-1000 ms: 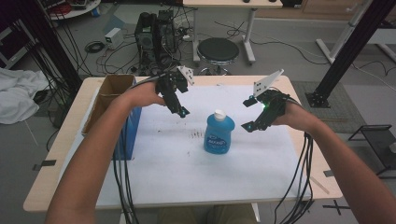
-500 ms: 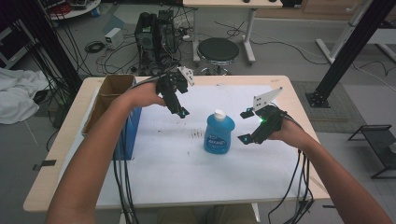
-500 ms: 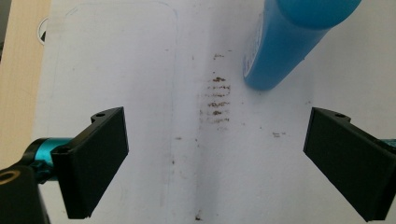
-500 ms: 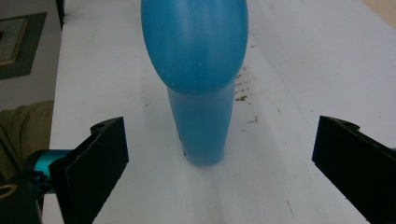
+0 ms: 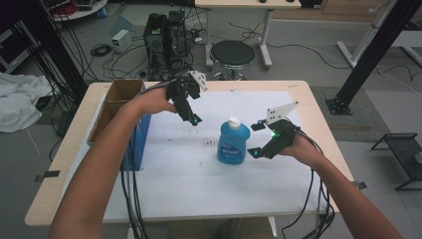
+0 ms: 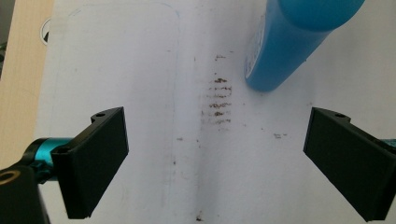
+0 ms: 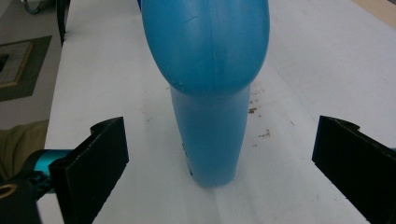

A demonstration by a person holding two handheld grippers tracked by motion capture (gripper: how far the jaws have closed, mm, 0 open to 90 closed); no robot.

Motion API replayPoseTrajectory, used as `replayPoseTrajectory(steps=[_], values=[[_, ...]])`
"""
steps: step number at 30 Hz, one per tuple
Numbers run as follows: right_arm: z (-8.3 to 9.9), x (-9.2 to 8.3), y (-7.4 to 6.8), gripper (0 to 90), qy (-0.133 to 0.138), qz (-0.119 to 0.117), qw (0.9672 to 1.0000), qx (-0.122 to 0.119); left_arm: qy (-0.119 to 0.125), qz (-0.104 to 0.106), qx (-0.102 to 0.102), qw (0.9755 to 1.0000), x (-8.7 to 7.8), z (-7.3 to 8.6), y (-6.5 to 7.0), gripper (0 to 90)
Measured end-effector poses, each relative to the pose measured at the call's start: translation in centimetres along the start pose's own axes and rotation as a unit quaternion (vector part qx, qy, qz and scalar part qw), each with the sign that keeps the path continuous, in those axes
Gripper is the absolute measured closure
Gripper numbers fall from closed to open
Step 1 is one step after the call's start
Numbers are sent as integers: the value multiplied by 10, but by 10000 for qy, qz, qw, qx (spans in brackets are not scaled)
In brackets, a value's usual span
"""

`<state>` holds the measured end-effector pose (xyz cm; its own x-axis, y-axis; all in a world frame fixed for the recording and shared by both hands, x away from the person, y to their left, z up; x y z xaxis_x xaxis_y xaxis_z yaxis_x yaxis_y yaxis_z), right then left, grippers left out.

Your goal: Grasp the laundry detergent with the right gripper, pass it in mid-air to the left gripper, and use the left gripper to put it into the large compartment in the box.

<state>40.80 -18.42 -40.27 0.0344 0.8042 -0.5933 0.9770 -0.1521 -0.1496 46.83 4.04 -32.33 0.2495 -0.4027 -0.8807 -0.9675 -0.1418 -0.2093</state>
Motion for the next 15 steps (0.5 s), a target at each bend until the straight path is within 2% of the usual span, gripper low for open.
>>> replayPoseTrajectory(steps=[1, 3, 11, 12, 15], values=[[0, 1, 0, 26, 22, 12, 10000, 10, -91, -4, 74, 9999, -1, 1, -1, 66], [-1, 5, 2, 26, 114, 1, 9999, -88, -13, 11, 25, 10000, 0, 1, -1, 66], [-1, 21, 2, 26, 316, -18, 9995, -78, 8, -30, 42, 10000, 1, 1, -2, 66], [-2, 25, 3, 26, 364, 1, 9993, -106, 44, -23, -22, 10000, 1, 1, -1, 66], [-2, 31, 1, 26, 404, -17, 9992, -7, -9, -3, 22, 10000, 1, 1, -2, 66]])
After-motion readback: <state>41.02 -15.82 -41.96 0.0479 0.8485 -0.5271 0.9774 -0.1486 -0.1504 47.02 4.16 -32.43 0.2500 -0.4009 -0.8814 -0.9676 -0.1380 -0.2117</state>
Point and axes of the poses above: each handheld gripper's, and its own axes: x roughly forward along the jaws, z roughly out of its underside, y roughly to its right, the point moved 7 cm from there along x, roughly forward along the jaws, and after that the axes turned 7 degrees about -z, right-handed, at the moved point
